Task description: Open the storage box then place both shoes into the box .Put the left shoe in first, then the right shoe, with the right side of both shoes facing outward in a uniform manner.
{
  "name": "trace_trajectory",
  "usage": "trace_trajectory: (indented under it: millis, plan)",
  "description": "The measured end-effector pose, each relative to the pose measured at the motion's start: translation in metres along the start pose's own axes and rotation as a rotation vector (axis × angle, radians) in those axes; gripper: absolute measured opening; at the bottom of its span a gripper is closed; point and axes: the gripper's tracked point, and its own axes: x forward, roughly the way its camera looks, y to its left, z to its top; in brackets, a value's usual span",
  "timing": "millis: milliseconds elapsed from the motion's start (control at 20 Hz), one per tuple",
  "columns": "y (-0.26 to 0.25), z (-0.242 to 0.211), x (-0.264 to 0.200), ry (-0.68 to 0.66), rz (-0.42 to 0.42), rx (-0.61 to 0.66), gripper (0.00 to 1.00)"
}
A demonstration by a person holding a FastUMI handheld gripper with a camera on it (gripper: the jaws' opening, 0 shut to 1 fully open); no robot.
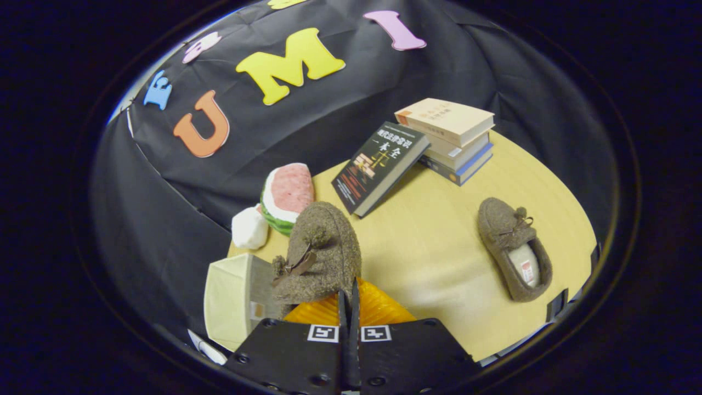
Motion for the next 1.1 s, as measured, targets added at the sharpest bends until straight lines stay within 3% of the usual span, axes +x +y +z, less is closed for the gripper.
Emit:
trace_trajectory:
  millis: [300,550,800,1100]
  plan:
    - [0.108,-0.008,-0.025,-0.072,0.016,0.052,0.00]
    - [0.188,-0.041,-0.007,-0.069,0.052,0.033,0.00]
    - [0.227,-0.088,0.033,-0.015,0.042,-0.008,0.00]
    - [0.235,-0.145,0.082,0.069,0.005,-0.063,0.00]
